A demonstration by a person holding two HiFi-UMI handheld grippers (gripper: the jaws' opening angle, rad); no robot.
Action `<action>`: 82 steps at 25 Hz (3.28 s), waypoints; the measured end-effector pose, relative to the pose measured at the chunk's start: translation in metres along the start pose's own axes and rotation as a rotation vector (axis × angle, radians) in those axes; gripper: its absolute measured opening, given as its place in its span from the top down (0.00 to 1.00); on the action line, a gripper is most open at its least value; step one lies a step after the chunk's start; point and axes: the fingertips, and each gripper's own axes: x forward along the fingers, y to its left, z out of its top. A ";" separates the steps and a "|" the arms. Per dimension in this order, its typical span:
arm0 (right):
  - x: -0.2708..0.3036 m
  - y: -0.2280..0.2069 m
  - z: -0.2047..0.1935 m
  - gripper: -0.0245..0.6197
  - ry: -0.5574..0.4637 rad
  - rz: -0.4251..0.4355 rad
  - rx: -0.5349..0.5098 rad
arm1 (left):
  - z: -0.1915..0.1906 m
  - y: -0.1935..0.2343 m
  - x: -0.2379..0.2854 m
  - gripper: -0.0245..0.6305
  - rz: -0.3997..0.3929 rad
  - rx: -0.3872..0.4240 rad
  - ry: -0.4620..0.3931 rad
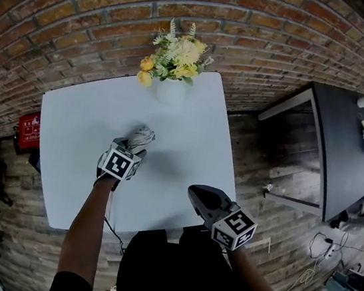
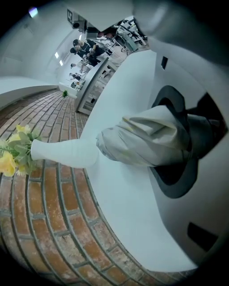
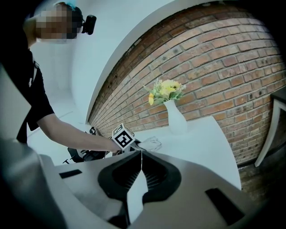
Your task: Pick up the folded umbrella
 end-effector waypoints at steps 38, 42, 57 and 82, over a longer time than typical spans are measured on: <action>0.010 0.044 0.031 0.93 0.003 0.300 -0.169 | 0.039 -0.044 -0.213 0.59 -0.011 -0.582 -0.659; 0.009 0.054 0.036 0.93 -0.002 0.322 -0.199 | 0.036 -0.050 -0.233 0.59 -0.038 -0.639 -0.736; -0.001 0.093 0.086 0.93 -0.126 0.418 -0.176 | 0.013 -0.030 -0.321 0.59 -0.101 -0.914 -1.224; 0.011 0.102 0.103 0.93 -0.184 0.453 -0.043 | -0.020 -0.024 -0.324 0.59 -0.175 -1.115 -1.447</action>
